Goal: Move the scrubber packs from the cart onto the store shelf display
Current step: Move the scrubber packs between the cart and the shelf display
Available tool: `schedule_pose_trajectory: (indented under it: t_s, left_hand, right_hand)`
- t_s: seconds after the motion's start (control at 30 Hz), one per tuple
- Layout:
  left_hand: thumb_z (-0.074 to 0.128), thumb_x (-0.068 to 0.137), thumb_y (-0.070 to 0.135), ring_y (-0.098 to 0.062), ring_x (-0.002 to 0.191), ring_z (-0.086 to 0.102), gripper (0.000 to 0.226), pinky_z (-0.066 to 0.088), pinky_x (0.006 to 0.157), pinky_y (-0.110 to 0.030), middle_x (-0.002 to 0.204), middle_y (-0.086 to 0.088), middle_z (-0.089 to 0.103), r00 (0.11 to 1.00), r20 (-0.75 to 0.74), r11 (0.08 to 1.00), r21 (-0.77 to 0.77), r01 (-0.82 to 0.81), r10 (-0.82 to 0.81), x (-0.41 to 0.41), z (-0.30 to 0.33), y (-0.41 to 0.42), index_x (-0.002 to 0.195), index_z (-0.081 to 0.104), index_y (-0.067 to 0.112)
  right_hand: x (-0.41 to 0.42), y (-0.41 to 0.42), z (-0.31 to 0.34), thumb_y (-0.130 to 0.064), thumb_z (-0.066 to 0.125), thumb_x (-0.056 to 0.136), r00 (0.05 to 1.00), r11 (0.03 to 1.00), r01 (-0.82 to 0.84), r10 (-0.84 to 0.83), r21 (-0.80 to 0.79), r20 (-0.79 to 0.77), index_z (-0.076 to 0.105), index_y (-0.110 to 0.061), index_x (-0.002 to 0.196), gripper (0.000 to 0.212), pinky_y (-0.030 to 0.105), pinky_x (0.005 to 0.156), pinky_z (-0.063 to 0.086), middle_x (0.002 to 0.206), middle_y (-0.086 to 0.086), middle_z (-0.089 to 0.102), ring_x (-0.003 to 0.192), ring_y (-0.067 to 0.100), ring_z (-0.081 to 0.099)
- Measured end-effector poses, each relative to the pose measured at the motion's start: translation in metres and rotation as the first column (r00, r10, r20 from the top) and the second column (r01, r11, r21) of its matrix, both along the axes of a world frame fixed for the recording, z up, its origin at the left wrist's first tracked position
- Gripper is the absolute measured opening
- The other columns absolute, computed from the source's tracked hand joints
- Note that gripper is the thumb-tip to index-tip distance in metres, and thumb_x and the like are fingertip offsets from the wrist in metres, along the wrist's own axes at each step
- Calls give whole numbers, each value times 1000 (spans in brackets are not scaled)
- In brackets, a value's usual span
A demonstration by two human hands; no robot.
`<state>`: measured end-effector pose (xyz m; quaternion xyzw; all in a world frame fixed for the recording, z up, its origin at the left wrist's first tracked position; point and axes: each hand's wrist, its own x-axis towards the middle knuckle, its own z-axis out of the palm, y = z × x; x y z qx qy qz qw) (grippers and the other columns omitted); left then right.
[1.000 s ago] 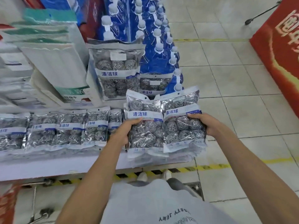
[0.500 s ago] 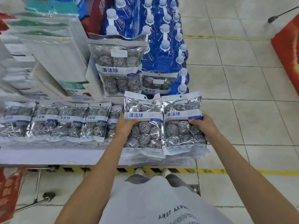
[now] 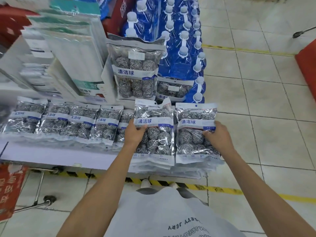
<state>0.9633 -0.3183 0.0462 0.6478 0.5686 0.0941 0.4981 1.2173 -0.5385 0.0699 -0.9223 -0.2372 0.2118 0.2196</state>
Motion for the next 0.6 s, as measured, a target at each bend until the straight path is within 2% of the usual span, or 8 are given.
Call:
schedule_pose_trajectory:
  t_s: [0.1, 0.17, 0.23, 0.3, 0.4, 0.47, 0.6]
  left_hand:
    - [70, 97, 34, -33, 132, 55, 73, 46, 110, -48, 146, -7, 57, 1000, -11, 1000, 28, 7, -6, -7, 7, -6, 157, 34, 16]
    - [69, 98, 28, -29, 122, 58, 64, 44, 99, -36, 133, -2, 61, 1000, -16, 999, 37, 8, -7, -12, 10, -11, 153, 39, 13]
    - [69, 98, 27, -27, 113, 61, 57, 43, 89, -32, 120, 1, 62, 999, -48, 998, 58, -4, 7, -18, 13, -16, 148, 44, 13]
    - [71, 96, 35, -29, 119, 60, 58, 47, 93, -35, 124, -1, 63, 998, -64, 997, 75, -13, 18, -26, 16, -20, 144, 47, 14]
    - [63, 90, 63, -32, 128, 57, 72, 52, 102, -51, 137, -7, 60, 991, -120, 991, 129, -37, 53, -46, 6, -24, 145, 45, 22]
    - [59, 94, 60, -33, 130, 55, 71, 50, 104, -53, 143, -11, 55, 982, -176, 984, 176, -36, 68, -63, 8, -34, 151, 41, 21]
    - [51, 104, 42, -37, 129, 52, 59, 48, 104, -50, 146, -17, 50, 946, -292, 961, 272, -56, 138, -108, 38, -67, 154, 39, 12]
  right_hand:
    - [-5, 0, 7, -26, 79, 87, 996, 995, -71, 74, -65, 52, 53, -2, 139, 62, 42, 100, 46, 129, 23, 56, 118, 38, 55]
    - [-10, 0, 13, -25, 76, 89, 984, 988, -139, 146, -69, 98, 53, -3, 141, 61, 43, 102, 44, 130, 22, 55, 120, 40, 52]
    - [-14, 0, 16, -26, 74, 90, 965, 974, -217, 224, -66, 138, 55, -4, 140, 59, 46, 103, 44, 129, 21, 56, 120, 41, 52]
    - [-19, 2, 16, -27, 71, 93, 937, 952, -301, 306, -59, 168, 55, -4, 141, 56, 46, 104, 44, 134, 20, 55, 123, 40, 52]
    - [-33, 12, 19, -31, 64, 99, 873, 888, -453, 460, -83, 161, 52, -6, 146, 54, 47, 111, 41, 148, 17, 49, 137, 35, 45]
    - [-49, 22, 23, -33, 60, 101, 805, 819, -570, 572, -64, 158, 53, -7, 146, 52, 46, 113, 41, 148, 14, 50, 138, 32, 45]
    - [-95, 49, 29, -31, 60, 102, 622, 640, -768, 756, -29, 203, 57, -8, 142, 46, 43, 103, 47, 138, 11, 57, 127, 31, 55]
